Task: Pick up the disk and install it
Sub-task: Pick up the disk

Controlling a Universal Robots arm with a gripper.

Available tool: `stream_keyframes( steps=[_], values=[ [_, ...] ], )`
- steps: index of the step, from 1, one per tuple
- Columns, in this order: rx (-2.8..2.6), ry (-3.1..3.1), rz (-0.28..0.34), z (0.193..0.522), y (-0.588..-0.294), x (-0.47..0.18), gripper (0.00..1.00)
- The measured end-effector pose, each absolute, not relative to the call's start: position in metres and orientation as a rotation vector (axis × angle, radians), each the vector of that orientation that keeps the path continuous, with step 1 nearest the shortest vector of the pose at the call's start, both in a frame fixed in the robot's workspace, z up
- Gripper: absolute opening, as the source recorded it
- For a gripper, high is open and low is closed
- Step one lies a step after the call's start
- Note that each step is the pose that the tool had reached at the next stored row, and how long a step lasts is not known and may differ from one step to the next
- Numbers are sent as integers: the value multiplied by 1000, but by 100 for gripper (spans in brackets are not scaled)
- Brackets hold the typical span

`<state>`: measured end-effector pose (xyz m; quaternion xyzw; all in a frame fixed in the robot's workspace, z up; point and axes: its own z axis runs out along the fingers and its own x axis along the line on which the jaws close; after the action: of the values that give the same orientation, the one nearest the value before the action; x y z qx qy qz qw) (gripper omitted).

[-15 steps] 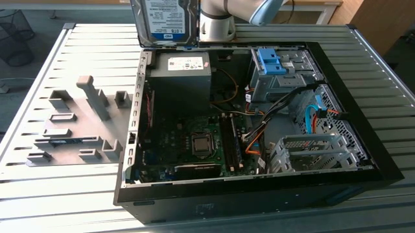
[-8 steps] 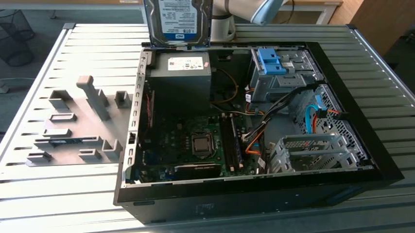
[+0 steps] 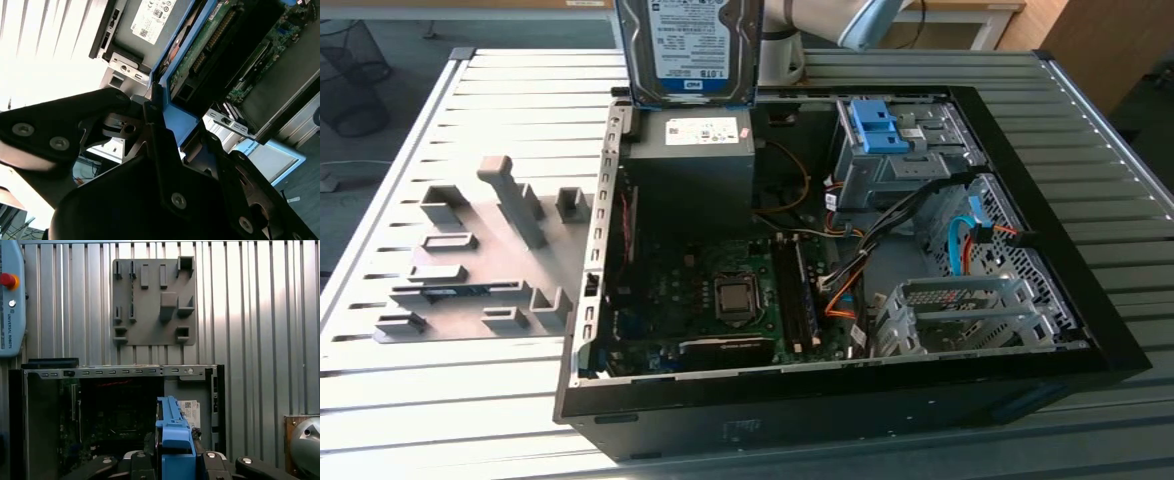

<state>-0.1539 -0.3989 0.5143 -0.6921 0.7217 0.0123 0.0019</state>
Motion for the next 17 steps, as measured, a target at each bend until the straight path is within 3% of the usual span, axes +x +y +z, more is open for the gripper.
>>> stream_keyframes(
  steps=[17],
  values=[
    [-2174,2266,34,514,-406,-111,37]
  ],
)
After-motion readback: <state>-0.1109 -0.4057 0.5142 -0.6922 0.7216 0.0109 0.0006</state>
